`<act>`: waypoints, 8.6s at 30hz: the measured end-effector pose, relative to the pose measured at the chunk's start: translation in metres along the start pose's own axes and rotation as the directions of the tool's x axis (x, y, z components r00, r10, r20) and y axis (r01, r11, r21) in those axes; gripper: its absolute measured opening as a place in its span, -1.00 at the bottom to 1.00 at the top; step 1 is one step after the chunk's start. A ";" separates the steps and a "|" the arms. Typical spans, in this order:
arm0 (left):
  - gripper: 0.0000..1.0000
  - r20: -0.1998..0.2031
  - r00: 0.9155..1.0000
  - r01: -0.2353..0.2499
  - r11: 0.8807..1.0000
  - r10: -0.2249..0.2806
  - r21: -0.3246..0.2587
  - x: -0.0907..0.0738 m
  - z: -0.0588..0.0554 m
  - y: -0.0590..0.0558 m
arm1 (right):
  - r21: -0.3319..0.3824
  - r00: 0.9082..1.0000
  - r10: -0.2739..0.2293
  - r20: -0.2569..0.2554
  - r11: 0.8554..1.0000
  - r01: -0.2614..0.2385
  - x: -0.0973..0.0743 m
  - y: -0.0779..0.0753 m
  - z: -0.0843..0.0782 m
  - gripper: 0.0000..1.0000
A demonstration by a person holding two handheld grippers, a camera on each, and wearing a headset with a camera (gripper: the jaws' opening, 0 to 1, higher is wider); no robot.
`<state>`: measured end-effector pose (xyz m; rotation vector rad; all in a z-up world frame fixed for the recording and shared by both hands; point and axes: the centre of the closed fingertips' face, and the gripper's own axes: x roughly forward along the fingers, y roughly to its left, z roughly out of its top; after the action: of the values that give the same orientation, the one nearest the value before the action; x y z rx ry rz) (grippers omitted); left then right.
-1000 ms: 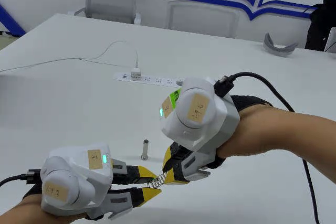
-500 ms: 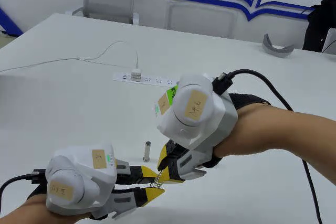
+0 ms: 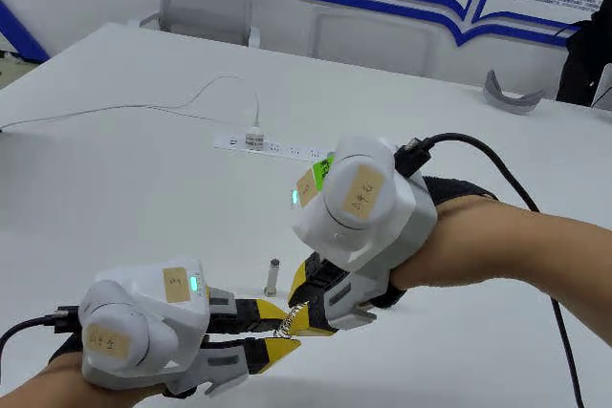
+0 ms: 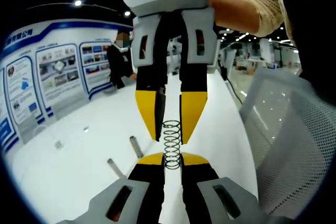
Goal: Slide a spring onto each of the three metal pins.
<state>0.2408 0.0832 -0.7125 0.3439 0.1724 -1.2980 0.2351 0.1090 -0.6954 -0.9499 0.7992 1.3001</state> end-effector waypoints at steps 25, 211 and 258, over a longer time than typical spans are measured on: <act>-0.77 0.024 0.999 -0.044 0.999 0.044 -0.027 -0.003 0.000 0.012 | 0.013 0.999 0.026 0.023 1.000 -0.026 0.012 -0.008 0.003 -0.75; 0.39 -0.086 0.976 -0.216 0.949 0.201 -0.229 -0.031 -0.031 0.027 | 0.612 0.863 -0.453 0.222 0.754 0.238 -0.043 -0.025 -0.173 0.01; 0.53 -0.124 0.960 -0.276 0.925 0.251 -0.263 -0.038 -0.045 0.026 | 0.669 0.753 -0.576 0.319 0.699 0.251 -0.044 -0.028 -0.168 0.36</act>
<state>0.2584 0.1396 -0.7390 0.1763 0.3677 -0.9758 0.2635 -0.0621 -0.7221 -0.2186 0.4604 0.7350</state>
